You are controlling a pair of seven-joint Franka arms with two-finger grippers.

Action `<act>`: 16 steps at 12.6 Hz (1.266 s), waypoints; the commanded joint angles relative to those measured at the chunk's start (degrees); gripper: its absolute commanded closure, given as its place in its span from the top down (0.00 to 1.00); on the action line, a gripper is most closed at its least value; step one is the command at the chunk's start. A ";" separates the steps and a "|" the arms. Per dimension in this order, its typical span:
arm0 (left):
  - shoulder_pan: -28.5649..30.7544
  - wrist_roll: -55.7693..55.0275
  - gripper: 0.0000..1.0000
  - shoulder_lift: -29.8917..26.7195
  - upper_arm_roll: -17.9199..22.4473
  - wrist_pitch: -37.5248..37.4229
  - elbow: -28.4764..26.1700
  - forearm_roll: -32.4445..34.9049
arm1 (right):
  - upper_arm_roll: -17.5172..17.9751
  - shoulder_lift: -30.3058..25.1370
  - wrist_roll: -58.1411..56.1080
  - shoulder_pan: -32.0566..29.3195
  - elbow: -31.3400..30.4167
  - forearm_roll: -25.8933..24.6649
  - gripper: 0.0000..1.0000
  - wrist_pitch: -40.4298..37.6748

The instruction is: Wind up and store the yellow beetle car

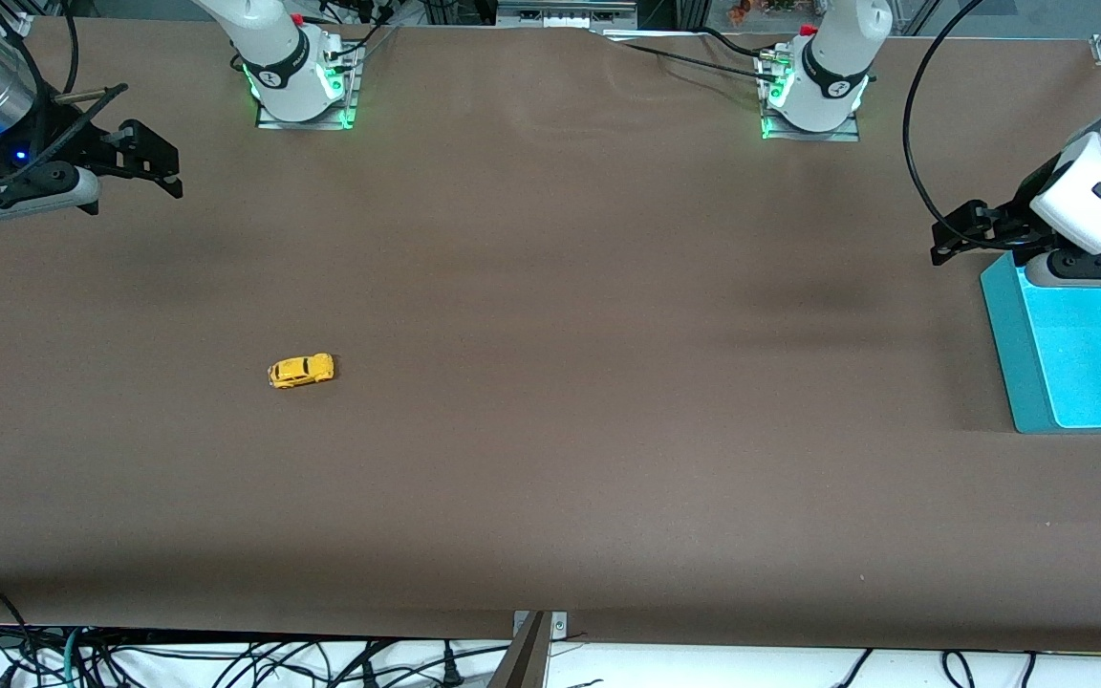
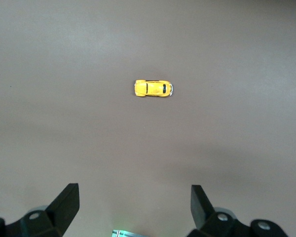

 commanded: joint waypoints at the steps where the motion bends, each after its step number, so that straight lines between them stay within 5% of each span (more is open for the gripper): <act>1: -0.41 -0.10 1.00 0.86 -0.11 -1.29 2.17 0.68 | 0.18 -0.68 0.94 -0.23 0.44 -0.69 1.00 -1.32; 16: 0.38 0.07 1.00 0.86 -0.02 -1.29 2.17 0.77 | 0.18 -1.21 0.41 -0.23 -0.44 -0.78 1.00 -1.14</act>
